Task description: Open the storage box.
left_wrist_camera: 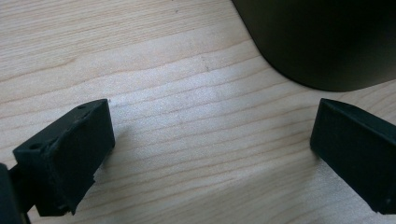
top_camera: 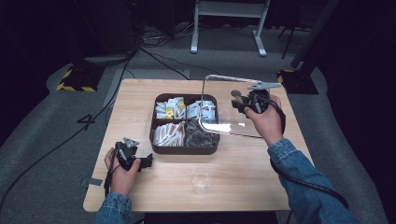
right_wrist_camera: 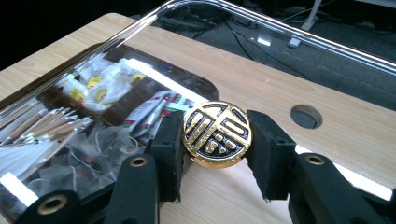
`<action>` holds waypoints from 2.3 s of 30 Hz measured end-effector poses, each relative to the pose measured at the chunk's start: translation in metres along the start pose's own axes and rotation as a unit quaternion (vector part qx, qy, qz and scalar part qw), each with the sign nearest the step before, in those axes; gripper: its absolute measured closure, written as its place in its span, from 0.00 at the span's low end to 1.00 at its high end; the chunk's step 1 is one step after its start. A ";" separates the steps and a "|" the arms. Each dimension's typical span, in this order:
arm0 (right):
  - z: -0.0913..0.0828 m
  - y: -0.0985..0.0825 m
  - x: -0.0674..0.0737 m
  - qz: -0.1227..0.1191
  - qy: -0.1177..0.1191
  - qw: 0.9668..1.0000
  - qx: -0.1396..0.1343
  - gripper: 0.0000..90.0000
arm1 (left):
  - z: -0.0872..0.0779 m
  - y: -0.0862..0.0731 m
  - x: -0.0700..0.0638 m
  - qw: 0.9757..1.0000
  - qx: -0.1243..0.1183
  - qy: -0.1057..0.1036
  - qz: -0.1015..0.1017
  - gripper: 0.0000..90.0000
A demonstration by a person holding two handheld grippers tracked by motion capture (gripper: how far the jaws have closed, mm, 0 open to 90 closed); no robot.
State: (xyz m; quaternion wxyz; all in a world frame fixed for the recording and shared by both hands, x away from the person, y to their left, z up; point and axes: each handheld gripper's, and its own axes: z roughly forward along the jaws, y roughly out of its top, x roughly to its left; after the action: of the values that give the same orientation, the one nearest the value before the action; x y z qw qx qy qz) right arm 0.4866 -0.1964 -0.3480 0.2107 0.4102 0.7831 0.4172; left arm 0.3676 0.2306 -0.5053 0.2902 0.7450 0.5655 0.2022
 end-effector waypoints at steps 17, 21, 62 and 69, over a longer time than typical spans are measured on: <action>-0.008 -0.024 -0.044 0.028 -0.026 0.999 0.005 0.66 | 0.000 0.000 0.000 1.000 0.000 -0.001 -0.001 0.00; -0.009 -0.029 -0.053 0.026 -0.037 0.999 0.007 0.66 | 0.000 0.000 0.000 1.000 0.000 0.000 0.001 0.00; 0.041 -0.114 -0.112 0.046 -0.082 0.994 0.052 0.65 | 0.000 0.000 0.000 1.000 -0.001 0.000 0.000 0.00; 0.045 -0.124 -0.118 0.060 -0.083 0.993 0.060 0.65 | 0.000 0.000 0.000 1.000 -0.001 0.000 0.000 0.00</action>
State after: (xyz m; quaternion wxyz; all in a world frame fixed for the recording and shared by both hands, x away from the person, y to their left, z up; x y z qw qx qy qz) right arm 0.5264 -0.3102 -0.4776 0.2250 0.5017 0.7602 0.3461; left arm 0.3677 0.2306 -0.5053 0.2906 0.7450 0.5652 0.2025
